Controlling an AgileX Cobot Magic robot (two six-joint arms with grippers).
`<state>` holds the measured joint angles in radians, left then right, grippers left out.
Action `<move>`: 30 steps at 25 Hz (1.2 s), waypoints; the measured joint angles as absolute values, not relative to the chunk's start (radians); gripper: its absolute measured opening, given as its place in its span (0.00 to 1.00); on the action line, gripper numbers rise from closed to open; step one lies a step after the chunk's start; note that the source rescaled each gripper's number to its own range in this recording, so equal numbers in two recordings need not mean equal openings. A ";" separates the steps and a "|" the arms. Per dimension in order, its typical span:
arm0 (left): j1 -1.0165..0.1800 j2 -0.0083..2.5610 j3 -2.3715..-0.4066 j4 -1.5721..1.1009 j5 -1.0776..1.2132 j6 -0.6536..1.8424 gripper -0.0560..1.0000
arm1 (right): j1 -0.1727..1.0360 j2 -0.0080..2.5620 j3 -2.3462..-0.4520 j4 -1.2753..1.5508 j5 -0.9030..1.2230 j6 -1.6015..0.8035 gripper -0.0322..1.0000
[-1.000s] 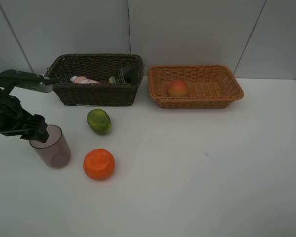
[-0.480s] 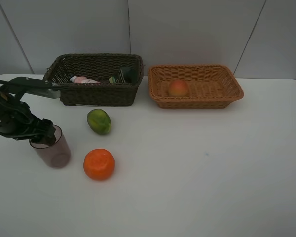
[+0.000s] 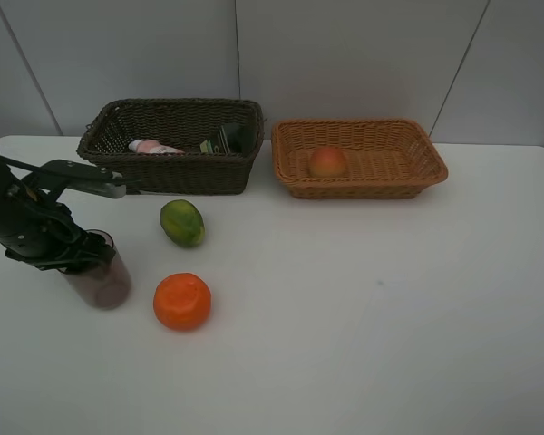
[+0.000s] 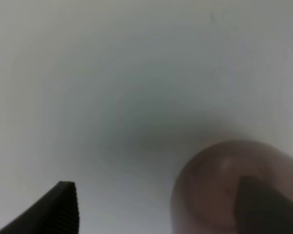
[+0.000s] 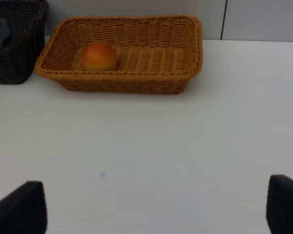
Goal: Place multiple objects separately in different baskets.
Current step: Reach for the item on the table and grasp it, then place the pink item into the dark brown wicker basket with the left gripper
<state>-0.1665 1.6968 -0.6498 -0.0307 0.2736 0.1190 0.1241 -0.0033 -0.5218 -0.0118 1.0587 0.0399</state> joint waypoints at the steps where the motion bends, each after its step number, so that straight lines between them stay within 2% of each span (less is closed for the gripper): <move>1: -0.166 1.697 -0.650 -0.031 0.274 0.119 0.57 | 0.124 -0.003 -0.522 -0.012 1.059 0.040 0.97; 4: -0.166 1.697 -0.650 -0.031 0.274 0.119 0.12 | 0.124 -0.003 -0.522 -0.012 1.059 0.040 0.97; 5: -0.166 1.697 -0.650 -0.031 0.274 0.119 0.05 | 0.124 -0.003 -0.522 -0.012 1.059 0.040 0.97; 24: -0.166 1.694 -0.649 -0.031 0.276 0.113 0.06 | 0.124 -0.003 -0.522 -0.012 1.059 0.038 0.97; 30: -0.166 1.630 -0.737 -0.030 0.410 0.076 0.06 | 0.124 -0.003 -0.522 -0.012 1.059 0.038 0.97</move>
<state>-0.1665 1.6301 -0.7365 -0.0297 0.4097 0.0764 0.1241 -0.0033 -0.5218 -0.0118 1.0587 0.0380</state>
